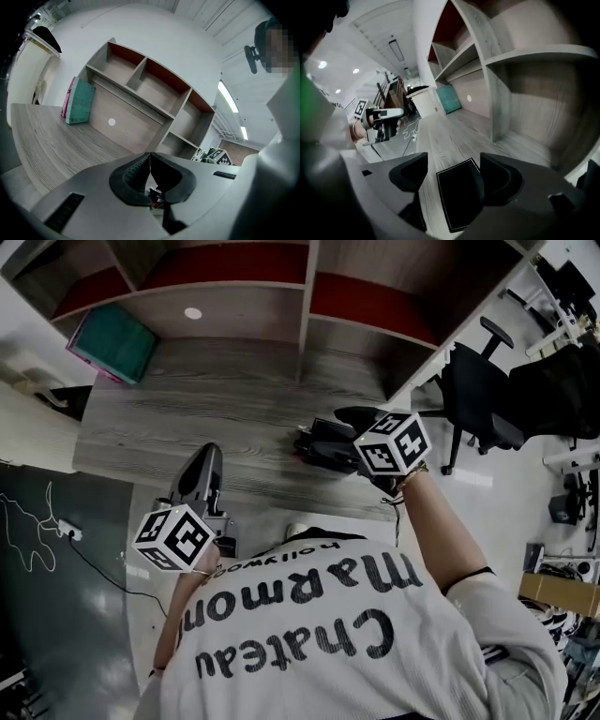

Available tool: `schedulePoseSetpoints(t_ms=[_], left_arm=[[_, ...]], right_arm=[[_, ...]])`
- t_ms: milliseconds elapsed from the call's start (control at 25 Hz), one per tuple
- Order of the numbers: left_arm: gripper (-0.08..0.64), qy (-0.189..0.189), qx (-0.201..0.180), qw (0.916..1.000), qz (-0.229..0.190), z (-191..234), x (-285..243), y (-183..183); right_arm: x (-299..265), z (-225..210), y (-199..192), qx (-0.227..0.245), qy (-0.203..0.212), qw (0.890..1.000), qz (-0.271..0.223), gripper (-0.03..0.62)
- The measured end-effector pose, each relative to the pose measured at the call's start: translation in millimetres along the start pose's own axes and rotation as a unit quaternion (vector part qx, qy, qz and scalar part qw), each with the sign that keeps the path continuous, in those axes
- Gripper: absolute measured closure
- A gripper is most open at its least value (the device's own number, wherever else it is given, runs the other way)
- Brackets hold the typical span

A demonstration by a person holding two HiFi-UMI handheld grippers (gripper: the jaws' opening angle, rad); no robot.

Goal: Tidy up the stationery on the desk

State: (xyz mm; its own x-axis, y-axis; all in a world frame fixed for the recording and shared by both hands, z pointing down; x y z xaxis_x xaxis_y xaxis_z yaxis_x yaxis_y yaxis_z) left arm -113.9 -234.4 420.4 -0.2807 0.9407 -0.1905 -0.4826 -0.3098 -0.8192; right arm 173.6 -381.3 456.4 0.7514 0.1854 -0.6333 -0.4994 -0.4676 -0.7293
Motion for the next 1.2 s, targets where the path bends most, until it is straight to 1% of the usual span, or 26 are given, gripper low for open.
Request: schedulePoseSetpoints(t_ms=[80,200,320,440,520,600,680,880,1120,1200], left_arm=[[0.543,0.008,0.006,0.9999,-0.002,4,1,0],[0.545,0.016,0.009,0.9998,-0.006,6,4,0],[0.545,0.026,0.01,0.9995,-0.012,9,9,1],[0.545,0.035,0.013,0.9992,-0.017,13,12,4],[0.543,0.039,0.016,0.9989,-0.018,16,15,4],[0.544,0.043,0.019,0.9987,-0.018,18,17,3],[0.544,0.047,0.021,0.9985,-0.017,20,19,3],[0.544,0.051,0.024,0.9983,-0.017,24,21,7],[0.544,0.05,0.025,0.9983,-0.019,25,19,9],[0.544,0.047,0.024,0.9984,-0.019,25,17,8]], right_arm=[[-12,-3,5,0.033,0.017,0.998,0.044,0.248],[-29,-4,8,0.072,0.04,0.991,0.107,0.197],[-45,-3,6,0.123,0.043,0.977,0.172,0.151],[-58,0,6,0.171,0.039,0.958,0.226,0.132],[-65,3,4,0.188,0.039,0.949,0.249,0.13],[-72,2,3,0.197,0.03,0.944,0.262,0.132],[-78,0,1,0.198,0.022,0.941,0.272,0.132],[-88,-3,-3,0.18,0.035,0.942,0.28,0.133],[-90,-3,-4,0.18,0.041,0.94,0.287,0.133],[-90,-4,-4,0.179,0.039,0.941,0.285,0.133]])
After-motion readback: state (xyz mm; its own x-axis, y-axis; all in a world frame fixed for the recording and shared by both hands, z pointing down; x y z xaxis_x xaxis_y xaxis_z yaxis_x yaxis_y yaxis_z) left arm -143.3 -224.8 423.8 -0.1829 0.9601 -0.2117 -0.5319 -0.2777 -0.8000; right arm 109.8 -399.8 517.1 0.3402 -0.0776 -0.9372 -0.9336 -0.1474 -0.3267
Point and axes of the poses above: the fingertips, and each gripper's own axes: x backward along the fingers, z to its left, y out of its top, the point moved 10 cm from there along x, backward along the fingers, and after that the axes turned 1 degree about x, right-handed, at the moved point
